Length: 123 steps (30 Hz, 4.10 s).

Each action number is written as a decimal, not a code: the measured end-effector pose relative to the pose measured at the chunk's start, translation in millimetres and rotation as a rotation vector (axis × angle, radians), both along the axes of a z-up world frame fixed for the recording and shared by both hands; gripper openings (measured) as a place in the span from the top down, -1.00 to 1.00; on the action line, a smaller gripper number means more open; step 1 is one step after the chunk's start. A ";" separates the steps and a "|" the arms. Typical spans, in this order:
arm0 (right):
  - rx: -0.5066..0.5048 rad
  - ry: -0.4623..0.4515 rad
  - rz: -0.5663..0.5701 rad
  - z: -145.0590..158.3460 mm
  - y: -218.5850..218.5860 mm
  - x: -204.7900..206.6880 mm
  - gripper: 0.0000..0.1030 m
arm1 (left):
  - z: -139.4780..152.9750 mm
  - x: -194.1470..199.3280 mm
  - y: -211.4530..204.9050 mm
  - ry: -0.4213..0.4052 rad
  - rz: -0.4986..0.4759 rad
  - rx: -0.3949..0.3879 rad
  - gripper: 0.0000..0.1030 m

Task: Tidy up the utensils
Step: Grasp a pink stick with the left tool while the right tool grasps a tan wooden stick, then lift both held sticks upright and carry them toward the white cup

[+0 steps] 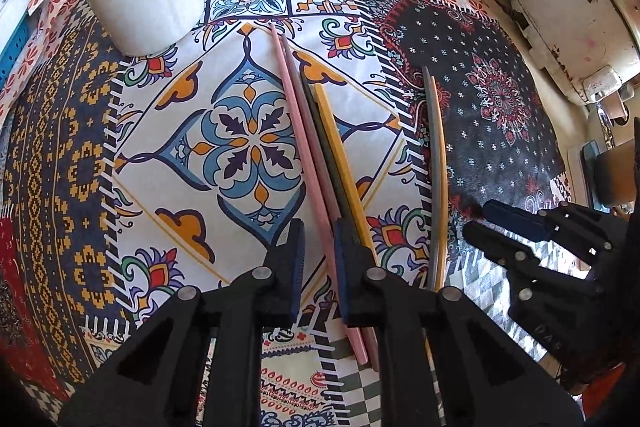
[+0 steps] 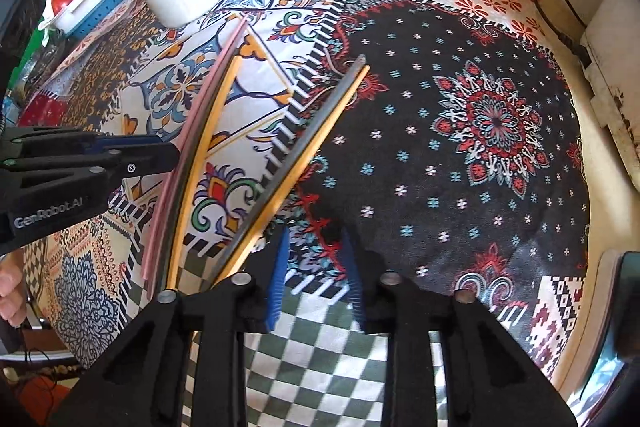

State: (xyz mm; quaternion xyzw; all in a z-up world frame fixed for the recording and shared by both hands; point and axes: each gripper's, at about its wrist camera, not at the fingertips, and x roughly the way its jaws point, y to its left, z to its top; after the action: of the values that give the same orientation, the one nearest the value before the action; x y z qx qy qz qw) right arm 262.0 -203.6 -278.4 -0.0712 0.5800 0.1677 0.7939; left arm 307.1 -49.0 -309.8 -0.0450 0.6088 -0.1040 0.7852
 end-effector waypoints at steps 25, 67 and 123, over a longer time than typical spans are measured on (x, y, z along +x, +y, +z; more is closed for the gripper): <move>-0.047 0.018 0.021 -3.6 0.5 22.8 0.75 | -2.8 10.2 32.9 0.049 0.043 -0.025 0.87; 0.026 0.057 0.016 -14.6 22.3 33.7 0.85 | -5.9 46.8 7.4 0.165 -0.046 -0.066 0.89; 0.015 0.019 -0.113 -11.9 21.5 68.1 0.61 | 110.4 -24.3 73.4 -0.232 0.183 -0.030 1.00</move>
State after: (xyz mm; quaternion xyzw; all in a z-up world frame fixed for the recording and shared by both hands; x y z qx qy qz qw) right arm 330.1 -182.0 -290.3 -0.0305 0.5894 0.1277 0.7971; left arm 282.7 24.3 -199.4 -0.0998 0.5058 -0.0455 0.8556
